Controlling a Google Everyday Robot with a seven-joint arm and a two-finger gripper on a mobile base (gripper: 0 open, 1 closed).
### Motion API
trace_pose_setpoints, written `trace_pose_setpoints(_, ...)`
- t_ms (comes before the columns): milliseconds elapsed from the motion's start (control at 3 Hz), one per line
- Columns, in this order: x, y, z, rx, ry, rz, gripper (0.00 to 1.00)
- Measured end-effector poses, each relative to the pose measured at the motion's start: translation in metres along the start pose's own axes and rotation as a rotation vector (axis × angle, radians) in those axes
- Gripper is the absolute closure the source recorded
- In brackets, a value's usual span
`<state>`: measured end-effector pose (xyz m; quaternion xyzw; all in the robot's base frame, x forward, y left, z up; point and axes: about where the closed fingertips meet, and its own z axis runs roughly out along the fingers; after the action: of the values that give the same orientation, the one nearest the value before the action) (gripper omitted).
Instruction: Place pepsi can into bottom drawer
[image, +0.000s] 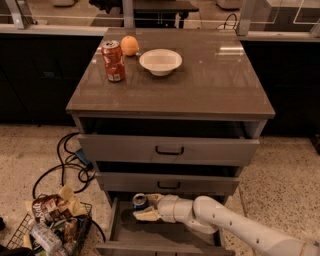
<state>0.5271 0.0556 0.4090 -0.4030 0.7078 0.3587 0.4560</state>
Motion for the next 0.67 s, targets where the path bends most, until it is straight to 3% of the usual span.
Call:
trace_pose_setpoints(333, 0.039, -0.004, 0.051, -0.084, 0.008, 0.026, 1.0)
trace_pose_setpoints(667, 0.068, -0.006, 0.081, -0.115, 0.042, 0.047, 1.0)
